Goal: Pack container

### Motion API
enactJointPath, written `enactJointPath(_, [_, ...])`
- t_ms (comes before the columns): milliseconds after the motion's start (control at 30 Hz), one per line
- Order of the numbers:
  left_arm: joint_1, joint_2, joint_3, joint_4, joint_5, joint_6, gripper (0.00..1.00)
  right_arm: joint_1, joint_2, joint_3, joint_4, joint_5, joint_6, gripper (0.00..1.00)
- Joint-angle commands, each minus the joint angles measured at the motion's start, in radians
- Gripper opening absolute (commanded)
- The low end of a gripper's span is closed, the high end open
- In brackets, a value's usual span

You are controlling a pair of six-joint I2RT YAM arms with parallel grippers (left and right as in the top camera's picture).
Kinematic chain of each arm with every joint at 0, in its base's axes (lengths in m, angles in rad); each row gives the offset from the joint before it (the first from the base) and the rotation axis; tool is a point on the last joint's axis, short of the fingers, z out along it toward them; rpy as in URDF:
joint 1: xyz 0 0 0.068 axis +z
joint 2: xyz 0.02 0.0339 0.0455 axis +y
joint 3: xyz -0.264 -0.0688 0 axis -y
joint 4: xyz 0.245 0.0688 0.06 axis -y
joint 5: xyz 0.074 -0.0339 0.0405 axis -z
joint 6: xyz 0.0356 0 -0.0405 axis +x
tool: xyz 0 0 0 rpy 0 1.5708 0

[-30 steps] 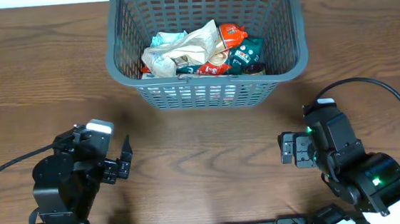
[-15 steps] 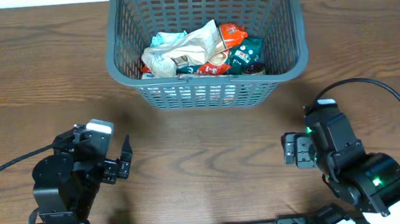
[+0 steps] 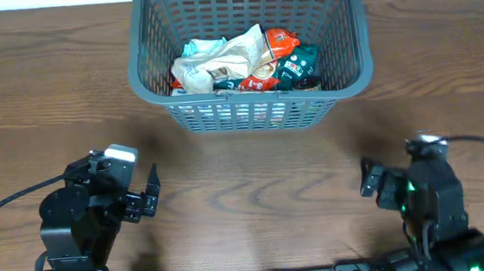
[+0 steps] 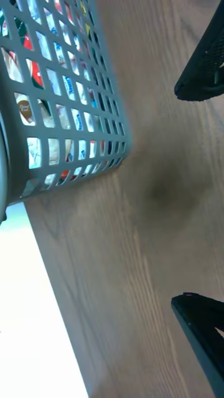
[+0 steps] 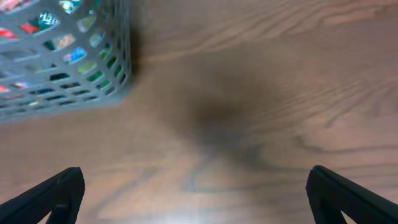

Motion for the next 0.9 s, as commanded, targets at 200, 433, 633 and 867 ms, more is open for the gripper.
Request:
enactJointPath(200, [-0.004, -0.002, -0.005, -0.001, 0.013, 0.005, 0.98, -0.100, -0.284, -0.320, 0.250, -0.148, -0.080, 0.89])
enactJointPath(433, [-0.004, -0.002, -0.005, 0.000, 0.013, 0.005, 0.99, -0.119, -0.361, -0.487, 0.559, -0.194, -0.205, 0.99])
enactJointPath(633, [-0.004, -0.002, -0.005, 0.000, 0.013, 0.005, 0.99, -0.120, -0.437, -0.577, 0.746, -0.190, -0.281, 0.99])
enactJointPath(867, [-0.004, -0.002, -0.005, 0.000, 0.013, 0.005, 0.99, -0.122, -0.498, -0.669, 0.850, -0.190, -0.325, 0.99])
